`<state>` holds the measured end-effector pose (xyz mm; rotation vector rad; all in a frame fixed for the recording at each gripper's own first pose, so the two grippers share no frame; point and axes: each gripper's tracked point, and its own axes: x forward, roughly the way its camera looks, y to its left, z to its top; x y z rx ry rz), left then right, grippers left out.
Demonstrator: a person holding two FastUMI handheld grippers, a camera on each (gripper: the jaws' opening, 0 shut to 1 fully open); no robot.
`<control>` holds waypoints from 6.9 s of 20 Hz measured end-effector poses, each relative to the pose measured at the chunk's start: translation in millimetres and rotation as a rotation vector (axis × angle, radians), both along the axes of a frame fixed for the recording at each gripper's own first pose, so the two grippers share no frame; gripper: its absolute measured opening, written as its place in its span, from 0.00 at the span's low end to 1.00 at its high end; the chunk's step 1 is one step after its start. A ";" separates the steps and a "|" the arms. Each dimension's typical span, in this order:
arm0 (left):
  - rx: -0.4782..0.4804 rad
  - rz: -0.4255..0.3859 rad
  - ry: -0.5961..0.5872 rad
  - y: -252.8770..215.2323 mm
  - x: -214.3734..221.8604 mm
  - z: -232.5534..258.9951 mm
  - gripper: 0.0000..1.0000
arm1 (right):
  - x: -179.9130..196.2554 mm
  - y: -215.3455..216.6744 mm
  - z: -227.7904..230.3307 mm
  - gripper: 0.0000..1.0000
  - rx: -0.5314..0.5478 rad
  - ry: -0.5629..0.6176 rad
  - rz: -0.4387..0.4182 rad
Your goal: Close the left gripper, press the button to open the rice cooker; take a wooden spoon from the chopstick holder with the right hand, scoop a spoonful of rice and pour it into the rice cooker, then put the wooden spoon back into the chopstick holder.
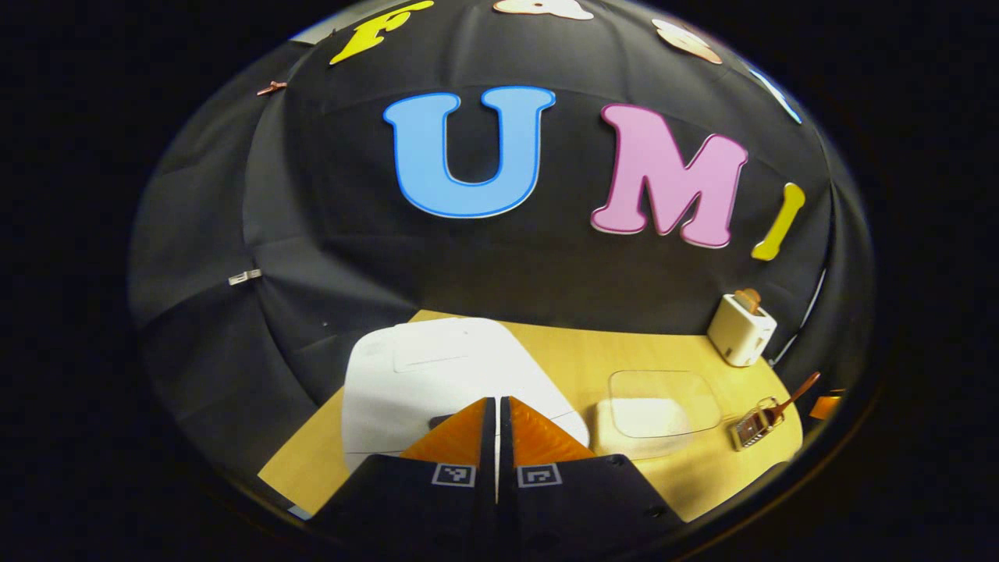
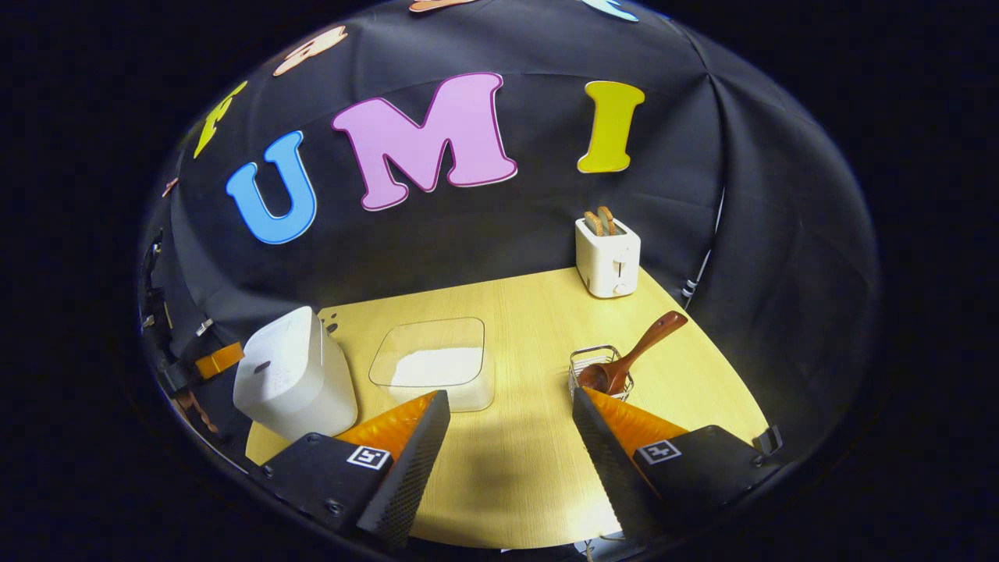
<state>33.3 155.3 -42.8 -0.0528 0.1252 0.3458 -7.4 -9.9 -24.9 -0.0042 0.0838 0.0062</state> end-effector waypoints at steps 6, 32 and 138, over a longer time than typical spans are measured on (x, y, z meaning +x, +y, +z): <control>-0.095 0.112 0.087 32.6 19.6 -31.2 0.05 | 4.8 20.0 3.5 0.98 -0.040 0.013 0.038; -0.263 0.083 0.230 38.7 22.9 -15.5 0.06 | 7.7 26.7 -4.3 0.98 0.012 0.022 0.092; -0.008 -0.243 -0.014 -11.4 -10.2 11.7 0.95 | 284.1 124.1 -23.0 0.17 -0.055 -0.027 -0.010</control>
